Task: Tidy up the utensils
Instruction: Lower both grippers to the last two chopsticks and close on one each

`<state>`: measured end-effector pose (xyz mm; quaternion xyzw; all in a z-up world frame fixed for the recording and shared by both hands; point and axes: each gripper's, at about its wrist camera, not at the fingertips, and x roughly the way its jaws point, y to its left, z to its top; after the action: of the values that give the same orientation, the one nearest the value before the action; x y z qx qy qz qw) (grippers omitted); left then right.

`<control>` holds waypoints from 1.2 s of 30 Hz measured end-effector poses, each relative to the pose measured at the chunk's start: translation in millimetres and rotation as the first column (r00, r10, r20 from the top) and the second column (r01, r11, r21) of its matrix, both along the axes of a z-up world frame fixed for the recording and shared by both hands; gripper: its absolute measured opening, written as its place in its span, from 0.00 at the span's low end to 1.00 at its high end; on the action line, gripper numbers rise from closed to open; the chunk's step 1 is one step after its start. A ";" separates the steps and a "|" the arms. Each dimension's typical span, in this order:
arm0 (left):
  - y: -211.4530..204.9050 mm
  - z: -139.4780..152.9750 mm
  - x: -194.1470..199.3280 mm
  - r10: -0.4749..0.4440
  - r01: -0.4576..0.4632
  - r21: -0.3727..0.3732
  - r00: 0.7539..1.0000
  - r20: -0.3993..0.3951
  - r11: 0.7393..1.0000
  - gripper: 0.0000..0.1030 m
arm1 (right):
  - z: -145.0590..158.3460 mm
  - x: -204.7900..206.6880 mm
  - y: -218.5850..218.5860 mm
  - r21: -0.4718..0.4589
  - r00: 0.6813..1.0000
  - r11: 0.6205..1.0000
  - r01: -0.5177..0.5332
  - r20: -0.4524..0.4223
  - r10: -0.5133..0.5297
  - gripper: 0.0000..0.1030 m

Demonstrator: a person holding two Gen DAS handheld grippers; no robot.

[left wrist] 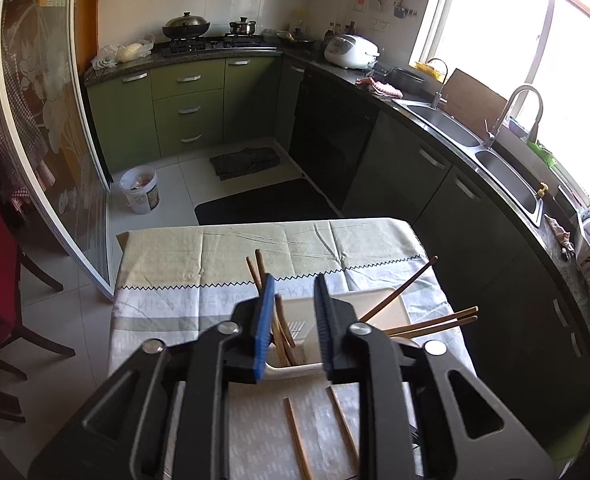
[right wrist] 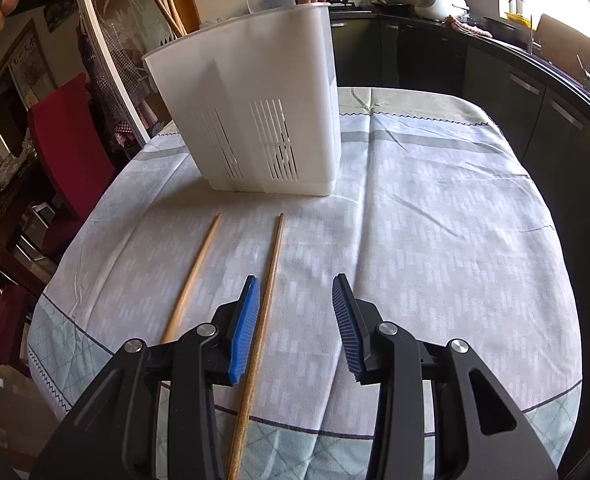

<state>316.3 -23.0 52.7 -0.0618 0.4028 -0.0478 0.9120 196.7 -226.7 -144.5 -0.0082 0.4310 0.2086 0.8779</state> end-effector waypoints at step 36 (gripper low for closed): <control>-39.8 -224.8 -27.7 -0.013 0.042 0.042 0.851 -0.526 0.998 0.18 | 18.0 0.3 -51.8 0.046 0.995 0.994 0.099 0.022 -0.100 0.37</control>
<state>288.6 -62.8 -172.0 -0.0430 0.6383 -0.0316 0.7679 197.0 -278.6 -126.5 0.0305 0.4152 0.1741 0.8924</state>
